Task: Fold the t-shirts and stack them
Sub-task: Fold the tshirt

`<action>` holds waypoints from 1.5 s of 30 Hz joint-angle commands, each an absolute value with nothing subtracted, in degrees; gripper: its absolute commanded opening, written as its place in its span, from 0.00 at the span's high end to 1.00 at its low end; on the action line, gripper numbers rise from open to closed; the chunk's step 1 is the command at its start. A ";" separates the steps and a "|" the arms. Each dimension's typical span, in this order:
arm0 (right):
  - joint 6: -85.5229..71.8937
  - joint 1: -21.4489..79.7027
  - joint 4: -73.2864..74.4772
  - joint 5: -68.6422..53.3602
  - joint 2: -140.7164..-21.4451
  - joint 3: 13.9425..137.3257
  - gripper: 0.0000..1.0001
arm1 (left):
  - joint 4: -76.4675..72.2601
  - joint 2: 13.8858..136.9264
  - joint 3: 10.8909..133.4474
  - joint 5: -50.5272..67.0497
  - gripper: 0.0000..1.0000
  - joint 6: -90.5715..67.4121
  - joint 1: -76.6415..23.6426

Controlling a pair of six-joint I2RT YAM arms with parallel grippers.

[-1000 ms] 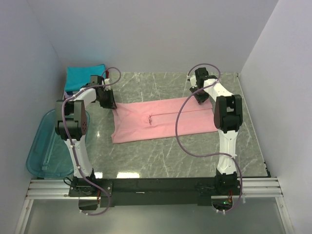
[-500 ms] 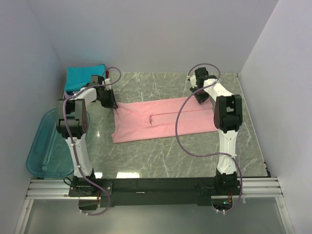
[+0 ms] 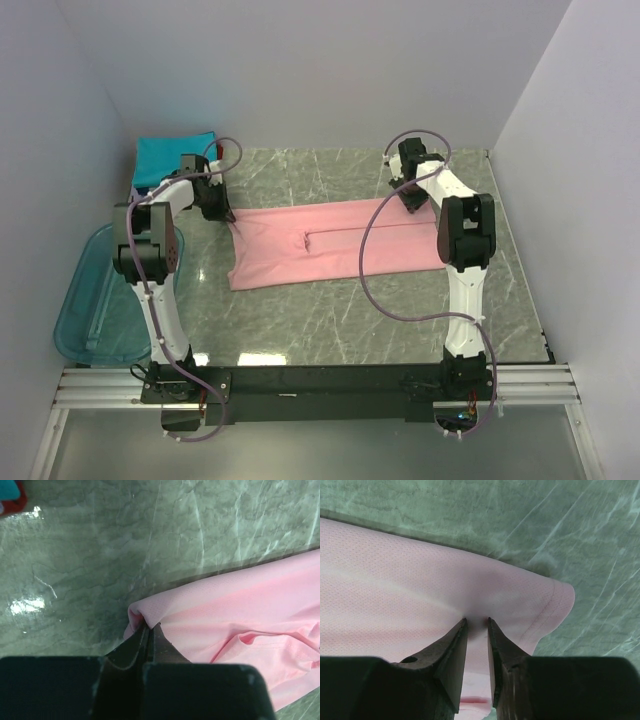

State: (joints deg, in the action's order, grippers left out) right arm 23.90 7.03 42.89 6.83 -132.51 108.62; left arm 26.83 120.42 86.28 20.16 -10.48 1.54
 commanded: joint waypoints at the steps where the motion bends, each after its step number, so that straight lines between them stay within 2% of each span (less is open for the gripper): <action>1: 24.08 6.77 44.30 8.09 -135.44 109.07 0.70 | 28.38 122.77 89.47 16.26 0.99 -10.37 2.46; 2: 24.08 6.77 44.38 7.91 -135.35 109.16 0.70 | 28.91 123.04 90.69 16.52 0.95 -10.20 2.46; 3: 24.08 6.68 44.47 7.82 -135.26 109.16 0.70 | 29.53 123.22 91.14 17.13 0.83 -10.11 2.37; 5: 24.26 6.68 44.38 7.91 -134.48 109.07 0.70 | 29.27 121.74 91.14 17.93 0.68 -9.93 2.37; 8: 24.70 6.77 43.86 6.95 -132.55 108.72 0.69 | 27.16 115.86 88.61 19.51 0.63 -9.32 2.37; 13: 25.31 6.77 44.12 3.79 -126.84 108.19 0.68 | 27.85 103.39 83.33 21.44 0.63 -6.60 1.50; 18: 26.89 6.85 43.95 1.23 -122.96 107.49 0.66 | 32.78 96.69 74.98 19.60 0.64 -1.76 -5.79; 21: 27.94 7.12 45.87 1.93 -124.97 109.42 0.66 | 33.92 95.89 69.97 18.99 0.67 -1.76 -10.97; 26: 28.74 8.08 46.14 3.07 -127.44 109.34 0.68 | 32.96 98.26 65.48 18.01 0.69 -2.11 -16.25; 32: 30.85 9.93 43.16 7.29 -128.06 103.63 0.70 | 34.63 102.56 67.06 16.88 0.71 -1.32 -16.52; 37: 31.90 11.42 44.38 9.83 -127.88 99.07 0.73 | 34.98 107.22 68.20 11.25 0.71 1.93 -15.82; 42: 31.20 12.48 46.67 12.22 -123.77 91.69 0.75 | 37.96 116.69 75.13 11.78 0.73 2.63 -9.15; 45: 30.76 14.58 49.12 8.29 -118.33 83.96 0.75 | 39.11 121.96 83.38 10.99 0.73 4.04 -5.98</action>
